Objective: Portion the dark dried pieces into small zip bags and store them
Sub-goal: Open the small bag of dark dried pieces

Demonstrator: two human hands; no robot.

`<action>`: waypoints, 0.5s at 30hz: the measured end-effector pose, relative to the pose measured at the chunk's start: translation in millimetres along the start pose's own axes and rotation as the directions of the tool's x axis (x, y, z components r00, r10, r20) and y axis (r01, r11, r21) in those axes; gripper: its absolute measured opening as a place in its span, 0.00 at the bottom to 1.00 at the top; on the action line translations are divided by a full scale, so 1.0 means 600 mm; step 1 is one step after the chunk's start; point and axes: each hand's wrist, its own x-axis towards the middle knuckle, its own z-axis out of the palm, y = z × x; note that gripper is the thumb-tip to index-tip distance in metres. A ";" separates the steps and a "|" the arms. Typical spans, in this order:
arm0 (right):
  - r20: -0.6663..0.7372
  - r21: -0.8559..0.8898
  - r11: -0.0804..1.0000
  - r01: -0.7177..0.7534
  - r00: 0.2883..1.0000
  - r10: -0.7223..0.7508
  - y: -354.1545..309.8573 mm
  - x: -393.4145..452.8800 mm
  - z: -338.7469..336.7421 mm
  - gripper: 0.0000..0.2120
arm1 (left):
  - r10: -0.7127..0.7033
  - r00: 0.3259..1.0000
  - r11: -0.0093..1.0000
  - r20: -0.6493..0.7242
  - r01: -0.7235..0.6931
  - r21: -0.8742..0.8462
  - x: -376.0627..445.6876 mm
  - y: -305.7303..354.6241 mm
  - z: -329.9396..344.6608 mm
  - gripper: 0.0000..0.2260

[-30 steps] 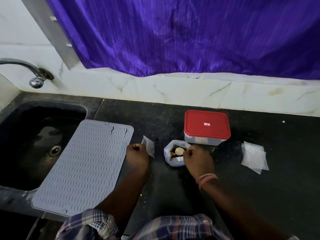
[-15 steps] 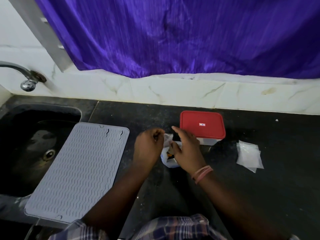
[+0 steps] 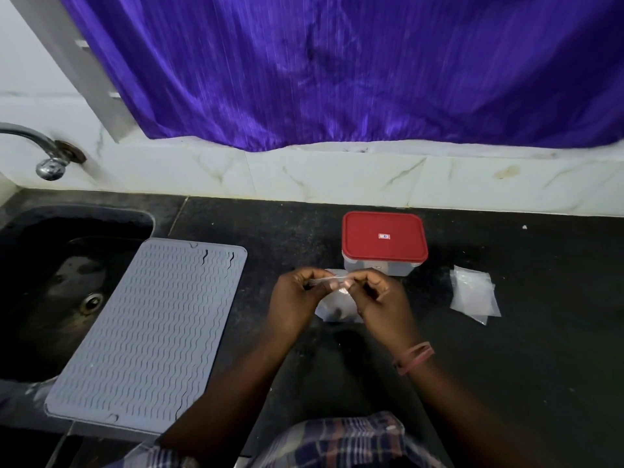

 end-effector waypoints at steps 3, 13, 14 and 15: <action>-0.009 -0.015 0.999 -0.033 0.999 0.033 0.004 -0.013 -0.005 0.04 | 0.022 1.000 0.998 0.001 -0.022 0.061 -0.008 0.008 0.007 0.02; -0.026 0.027 0.998 -0.051 0.998 0.051 0.011 -0.037 -0.020 0.04 | -0.012 0.991 0.988 0.132 -0.009 0.155 -0.021 0.021 0.023 0.03; -0.022 0.028 0.998 -0.047 0.999 0.048 0.014 -0.037 -0.020 0.04 | -0.005 0.991 0.987 0.133 -0.016 0.161 -0.021 0.023 0.024 0.02; -0.014 0.028 0.999 -0.044 0.999 0.045 0.016 -0.038 -0.020 0.05 | -0.002 0.990 0.986 0.138 -0.021 0.167 -0.021 0.024 0.025 0.03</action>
